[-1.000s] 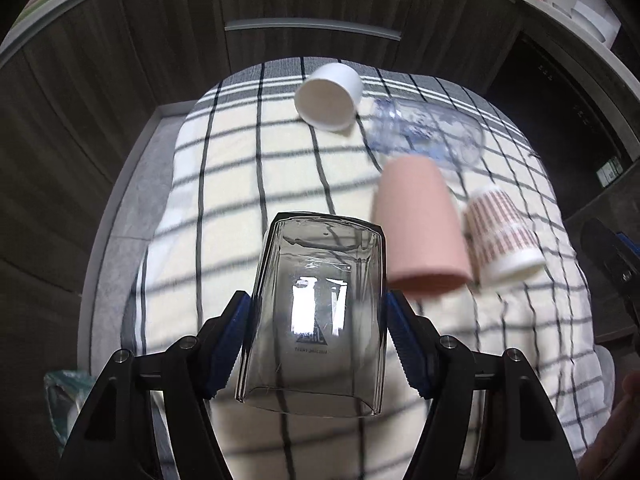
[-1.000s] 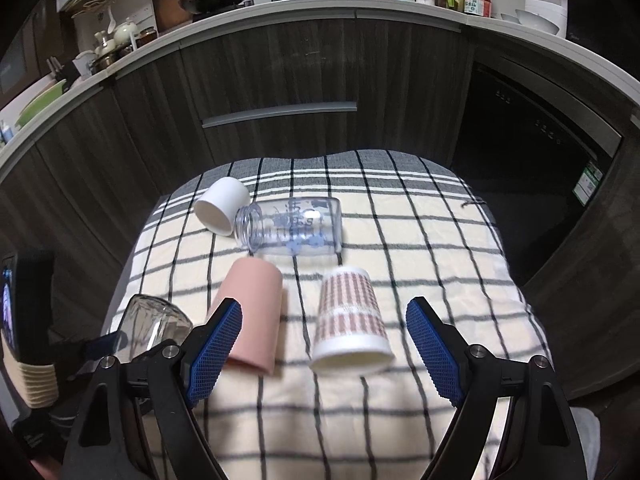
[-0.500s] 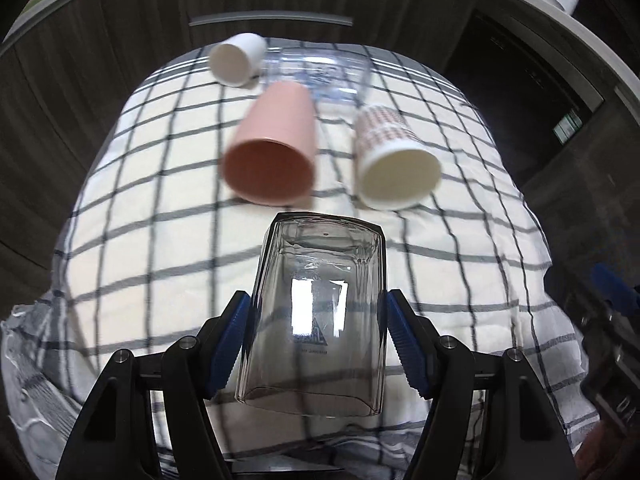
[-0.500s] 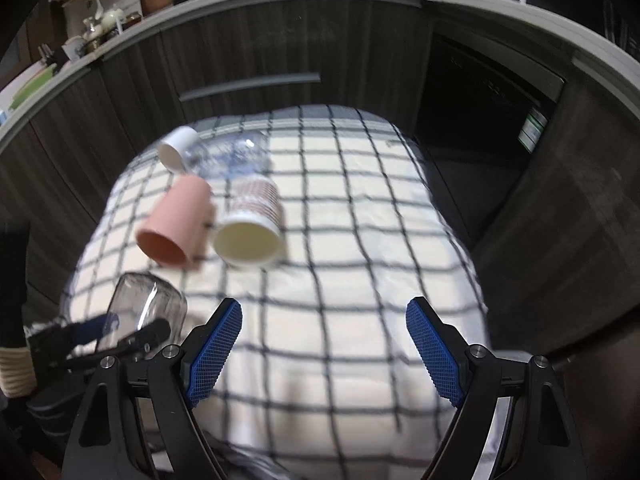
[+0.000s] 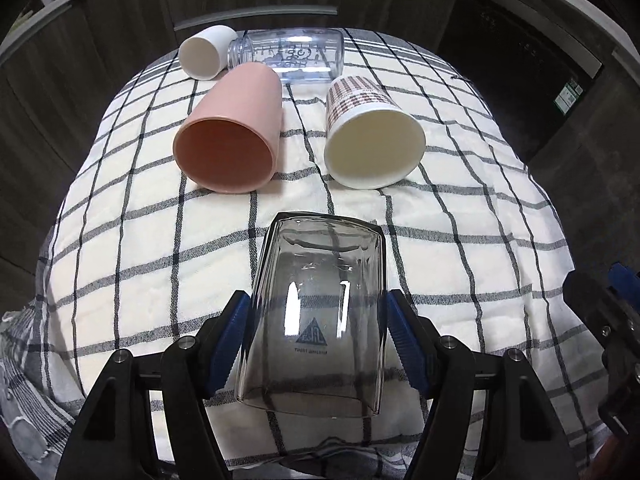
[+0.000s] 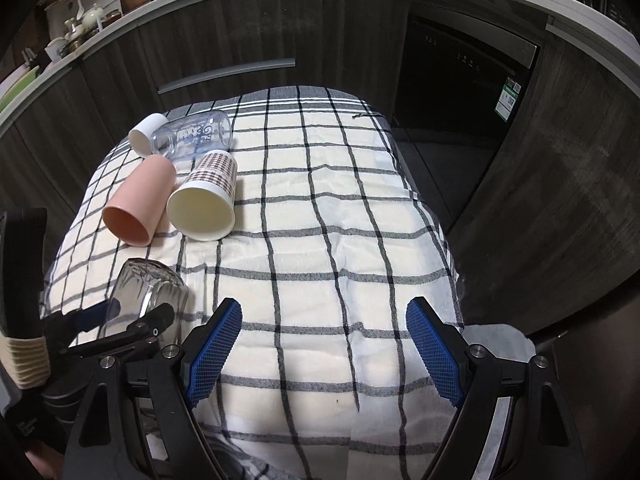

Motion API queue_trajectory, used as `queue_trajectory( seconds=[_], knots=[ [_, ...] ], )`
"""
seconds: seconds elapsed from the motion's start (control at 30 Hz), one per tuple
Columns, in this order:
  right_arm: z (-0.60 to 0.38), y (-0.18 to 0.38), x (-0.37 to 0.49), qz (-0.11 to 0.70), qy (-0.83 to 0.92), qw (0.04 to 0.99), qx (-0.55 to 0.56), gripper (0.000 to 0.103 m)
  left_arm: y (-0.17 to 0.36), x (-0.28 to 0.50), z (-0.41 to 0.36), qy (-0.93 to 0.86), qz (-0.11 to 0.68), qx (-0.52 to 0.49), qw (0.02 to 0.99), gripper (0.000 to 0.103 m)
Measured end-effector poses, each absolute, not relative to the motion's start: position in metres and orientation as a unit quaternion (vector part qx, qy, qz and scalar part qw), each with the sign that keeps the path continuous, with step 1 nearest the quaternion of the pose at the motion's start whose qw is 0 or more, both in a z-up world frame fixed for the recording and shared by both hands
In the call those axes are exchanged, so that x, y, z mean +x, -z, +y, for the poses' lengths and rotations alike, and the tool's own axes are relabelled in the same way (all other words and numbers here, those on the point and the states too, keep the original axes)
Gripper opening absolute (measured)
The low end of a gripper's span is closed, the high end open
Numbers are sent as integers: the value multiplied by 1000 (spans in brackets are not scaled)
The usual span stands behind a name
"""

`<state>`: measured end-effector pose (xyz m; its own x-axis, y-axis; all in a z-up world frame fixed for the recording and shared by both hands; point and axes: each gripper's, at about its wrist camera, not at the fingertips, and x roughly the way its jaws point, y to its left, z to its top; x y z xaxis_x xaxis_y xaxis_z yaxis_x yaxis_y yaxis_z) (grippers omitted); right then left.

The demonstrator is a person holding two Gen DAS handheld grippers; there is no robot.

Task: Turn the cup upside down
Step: 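Lift the glass tumbler with the right tool and rotate it upside down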

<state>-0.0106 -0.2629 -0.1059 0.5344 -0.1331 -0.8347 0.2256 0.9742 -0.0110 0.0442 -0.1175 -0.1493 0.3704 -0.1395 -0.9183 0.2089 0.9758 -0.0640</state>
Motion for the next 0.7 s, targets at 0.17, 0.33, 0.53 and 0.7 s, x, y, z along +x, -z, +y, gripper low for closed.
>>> queue_trajectory(
  seconds=[0.17, 0.33, 0.53, 0.7],
  knots=[
    [-259, 99, -11, 468, 102, 877, 45, 84, 146, 40, -111, 108, 563, 24, 819, 72],
    [-250, 90, -10, 467, 100, 878, 37, 84, 133, 35, -105, 121, 548, 13, 828, 85],
    [-240, 77, -7, 472, 95, 876, 40, 84, 115, 34, -85, 115, 540, -9, 834, 85],
    [-226, 69, 8, 493, 74, 865, 61, 84, 93, 36, -51, 79, 519, -26, 851, 87]
  ],
)
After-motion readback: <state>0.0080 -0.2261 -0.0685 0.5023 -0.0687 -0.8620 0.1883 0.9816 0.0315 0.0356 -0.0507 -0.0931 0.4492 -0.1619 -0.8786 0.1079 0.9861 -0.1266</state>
